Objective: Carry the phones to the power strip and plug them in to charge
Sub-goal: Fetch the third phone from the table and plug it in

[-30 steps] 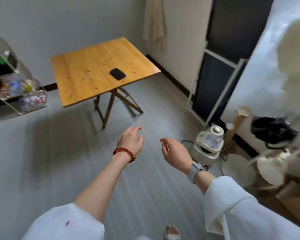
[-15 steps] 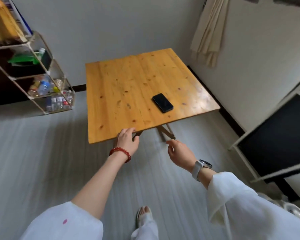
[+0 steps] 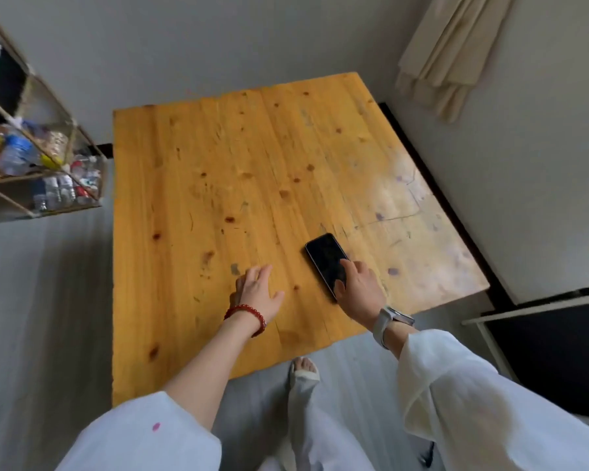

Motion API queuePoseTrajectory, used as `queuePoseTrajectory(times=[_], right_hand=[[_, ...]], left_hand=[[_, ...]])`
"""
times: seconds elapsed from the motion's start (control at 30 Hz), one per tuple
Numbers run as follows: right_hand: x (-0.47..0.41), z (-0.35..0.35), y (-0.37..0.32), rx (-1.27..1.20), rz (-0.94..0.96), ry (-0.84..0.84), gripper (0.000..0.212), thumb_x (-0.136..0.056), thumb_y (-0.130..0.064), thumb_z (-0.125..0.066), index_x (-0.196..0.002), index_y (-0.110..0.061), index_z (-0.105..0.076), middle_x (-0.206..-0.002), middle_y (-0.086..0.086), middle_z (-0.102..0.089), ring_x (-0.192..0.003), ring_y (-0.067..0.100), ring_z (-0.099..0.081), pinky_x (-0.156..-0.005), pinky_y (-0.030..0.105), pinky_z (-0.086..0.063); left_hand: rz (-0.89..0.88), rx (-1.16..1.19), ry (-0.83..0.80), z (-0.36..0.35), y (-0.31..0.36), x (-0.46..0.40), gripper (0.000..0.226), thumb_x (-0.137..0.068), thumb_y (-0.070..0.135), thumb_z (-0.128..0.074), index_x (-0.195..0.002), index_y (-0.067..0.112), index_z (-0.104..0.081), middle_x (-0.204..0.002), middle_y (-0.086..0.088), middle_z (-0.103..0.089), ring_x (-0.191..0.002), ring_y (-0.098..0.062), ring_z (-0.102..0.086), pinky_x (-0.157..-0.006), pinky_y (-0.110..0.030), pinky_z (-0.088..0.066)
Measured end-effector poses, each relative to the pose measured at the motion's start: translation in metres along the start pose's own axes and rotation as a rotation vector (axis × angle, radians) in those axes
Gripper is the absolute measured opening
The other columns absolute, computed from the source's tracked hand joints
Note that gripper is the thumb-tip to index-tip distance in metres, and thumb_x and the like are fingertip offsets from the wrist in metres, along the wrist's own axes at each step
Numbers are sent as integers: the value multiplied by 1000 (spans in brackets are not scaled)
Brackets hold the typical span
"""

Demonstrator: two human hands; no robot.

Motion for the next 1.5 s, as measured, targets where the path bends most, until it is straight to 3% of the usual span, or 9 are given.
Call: queuePoseTrajectory(times=[0.13, 0.23, 0.33, 0.53, 0.67, 0.77, 0.93, 1.23, 1.5], right_hand=[[-44, -24, 12, 135, -59, -128, 75, -85, -44, -51, -143, -25, -9, -151, 11, -15, -136, 32, -18, -108, 48, -31], [-50, -42, 17, 235, -59, -147, 84, -83, -45, -55, -144, -27, 0, -152, 12, -7, -135, 32, -17, -105, 46, -31], [-50, -46, 17, 229, -58, -110, 81, -83, -38, -56, -143, -25, -3, -151, 14, -10, -131, 34, -22, -102, 46, -33], [-31, -33, 13, -20, -183, -84, 69, -74, -41, -55, -135, -25, -27, -127, 13, -36, -113, 32, -32, -93, 41, -35], [21, -32, 4, -180, -279, 12, 58, -75, -35, -56, -127, -20, -38, -118, 13, -40, -109, 32, -32, -92, 39, -33], [78, -30, -1, -275, -364, 105, 59, -75, -33, -57, -129, -21, -38, -117, 13, -41, -110, 31, -31, -95, 41, -35], [189, -21, 3, -341, -522, 333, 57, -72, -28, -62, -125, -17, -45, -114, 15, -44, -108, 32, -35, -92, 37, -35], [434, -36, 68, -293, -976, 643, 64, -71, -32, -62, -130, -16, -46, -128, 15, -44, -114, 33, -37, -99, 39, -36], [746, -132, 121, -360, -1431, 832, 63, -69, -35, -61, -128, -16, -48, -124, 13, -48, -110, 34, -40, -96, 40, -38]], left_hand=[[25, -146, -94, -30, -8, -47, 77, -83, 45, -53, -143, 31, -6, -155, -1, 9, -141, -30, 11, -113, -55, -9], [14, -341, -117, -46, -15, -65, 90, -78, 59, -51, -141, 37, 10, -152, -3, 25, -137, -32, 26, -108, -60, 9], [-9, -391, -94, -54, -23, -67, 93, -75, 66, -46, -139, 38, 15, -150, -4, 29, -135, -32, 30, -105, -58, 16], [-10, -402, -142, -48, -18, -66, 88, -79, 60, -48, -140, 37, 11, -152, -5, 25, -137, -33, 25, -108, -59, 8], [-67, -310, -158, -31, -10, -57, 65, -88, 35, -48, -142, 27, -13, -155, -7, 3, -141, -31, 7, -113, -57, -8], [-195, -305, -162, -22, -1, -28, 56, -90, 30, -44, -140, 21, -22, -153, -7, -12, -141, -28, -5, -111, -53, -17], [-465, -293, -216, -39, 37, 42, 44, -88, 26, -45, -131, 16, -41, -138, -7, -41, -125, -27, -38, -101, -40, -35], [-1082, -424, -435, -163, 142, 254, 40, -89, 24, -44, -128, 16, -44, -132, -7, -47, -121, -25, -42, -98, -38, -36], [-1518, -609, -754, -340, 128, 550, 40, -90, 24, -43, -129, 15, -43, -132, -8, -46, -120, -26, -43, -98, -39, -38]])
Point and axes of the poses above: each hand's wrist, its own x-axis away from the middle knuckle, its own z-axis out of the back of the hand, y = z × x, the point moved 3 cm from there along -x, towards the middle knuckle
